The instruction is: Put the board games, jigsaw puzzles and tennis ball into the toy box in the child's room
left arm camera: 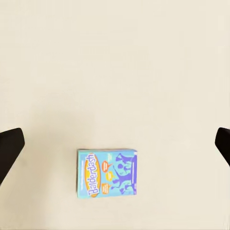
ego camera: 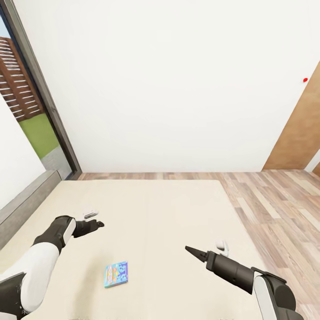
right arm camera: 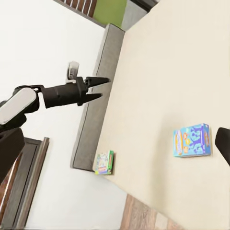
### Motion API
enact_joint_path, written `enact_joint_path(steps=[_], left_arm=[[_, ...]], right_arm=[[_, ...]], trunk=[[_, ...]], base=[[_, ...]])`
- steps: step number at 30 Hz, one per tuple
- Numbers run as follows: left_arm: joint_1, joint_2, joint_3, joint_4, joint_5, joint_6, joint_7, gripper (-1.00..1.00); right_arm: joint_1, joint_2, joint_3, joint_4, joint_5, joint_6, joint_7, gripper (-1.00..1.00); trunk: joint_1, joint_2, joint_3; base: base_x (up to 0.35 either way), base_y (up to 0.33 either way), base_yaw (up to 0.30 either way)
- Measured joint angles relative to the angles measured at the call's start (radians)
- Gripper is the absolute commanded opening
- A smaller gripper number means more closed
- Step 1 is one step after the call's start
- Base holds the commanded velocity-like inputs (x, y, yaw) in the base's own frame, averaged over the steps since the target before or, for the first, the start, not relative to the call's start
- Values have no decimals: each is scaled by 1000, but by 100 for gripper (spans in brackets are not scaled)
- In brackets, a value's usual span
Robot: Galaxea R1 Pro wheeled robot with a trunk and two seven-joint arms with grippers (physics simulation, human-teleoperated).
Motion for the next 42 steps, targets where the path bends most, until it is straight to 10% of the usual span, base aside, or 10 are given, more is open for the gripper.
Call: enact_joint_path(steps=[27, 42], left_arm=[[9, -12, 0, 111, 1, -243, 2, 100], [9, -17, -1, 111, 2, -265, -1, 100]], right_arm=[[0, 2, 11, 3, 9, -8, 58, 100], [0, 8, 12, 5, 16, -9, 55, 100]], trunk=[[0, 0, -44], [0, 0, -69]], base=[[0, 0, 0], [0, 0, 0]])
